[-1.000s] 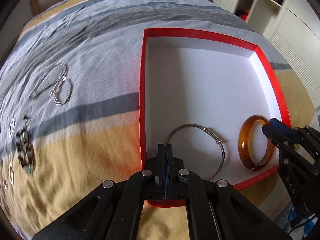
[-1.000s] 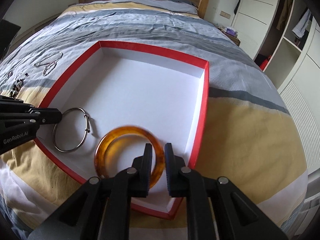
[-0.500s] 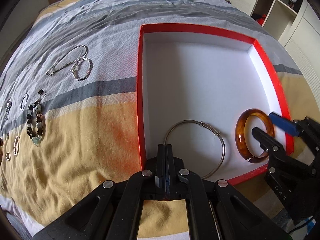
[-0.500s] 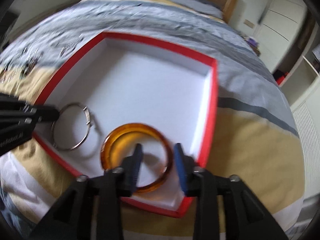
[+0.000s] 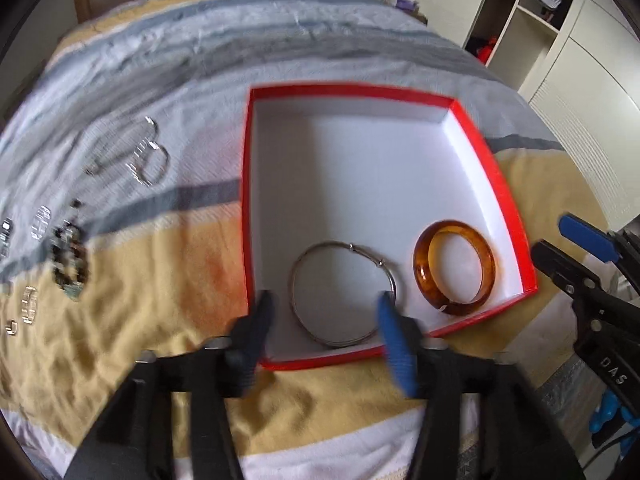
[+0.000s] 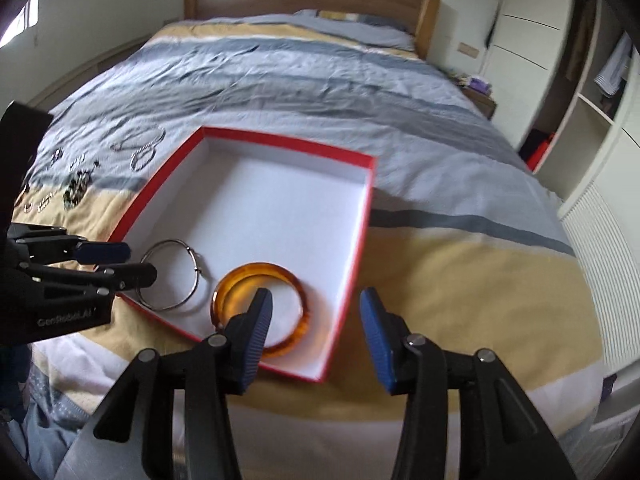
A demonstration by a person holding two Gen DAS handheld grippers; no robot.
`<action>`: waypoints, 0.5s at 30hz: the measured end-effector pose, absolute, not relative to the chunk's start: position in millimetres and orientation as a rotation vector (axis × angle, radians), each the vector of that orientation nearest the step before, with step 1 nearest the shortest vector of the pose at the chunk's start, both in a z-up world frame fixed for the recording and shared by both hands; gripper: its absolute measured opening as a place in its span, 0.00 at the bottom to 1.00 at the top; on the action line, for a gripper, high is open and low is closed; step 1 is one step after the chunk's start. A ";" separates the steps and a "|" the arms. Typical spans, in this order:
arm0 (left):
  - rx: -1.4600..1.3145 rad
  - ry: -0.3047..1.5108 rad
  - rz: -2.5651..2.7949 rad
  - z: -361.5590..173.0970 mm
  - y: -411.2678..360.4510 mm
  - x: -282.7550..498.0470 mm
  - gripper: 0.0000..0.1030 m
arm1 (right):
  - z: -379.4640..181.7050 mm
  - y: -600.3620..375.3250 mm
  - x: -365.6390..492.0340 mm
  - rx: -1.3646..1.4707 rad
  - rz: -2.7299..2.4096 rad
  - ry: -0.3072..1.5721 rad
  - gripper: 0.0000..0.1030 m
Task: Organize jewelry
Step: 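Lower both bangles into the box and open both tools, then move both tools back over the remaining jewelry on the bed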
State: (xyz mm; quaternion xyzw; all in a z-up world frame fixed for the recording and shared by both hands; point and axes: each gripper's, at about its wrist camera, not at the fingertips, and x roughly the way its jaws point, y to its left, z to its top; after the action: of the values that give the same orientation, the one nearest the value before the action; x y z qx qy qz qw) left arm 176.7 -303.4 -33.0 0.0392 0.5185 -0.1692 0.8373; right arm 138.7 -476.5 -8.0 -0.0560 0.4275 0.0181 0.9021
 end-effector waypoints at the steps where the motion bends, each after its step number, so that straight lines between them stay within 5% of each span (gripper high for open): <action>1: 0.079 1.089 -0.363 -28.9 -302.3 175.4 0.59 | -6.2 -479.4 135.3 -0.108 0.027 0.884 0.43; 15: 0.098 0.990 -0.388 30.9 -250.3 118.5 0.59 | 25.0 -495.0 59.8 0.063 -0.077 0.839 0.43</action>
State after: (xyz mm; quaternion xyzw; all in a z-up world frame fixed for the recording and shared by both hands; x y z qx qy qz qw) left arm 118.5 -250.3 30.9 0.0467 0.4718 -0.1851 0.8608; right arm 59.8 -495.0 25.0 0.0304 0.4073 -0.0373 0.9120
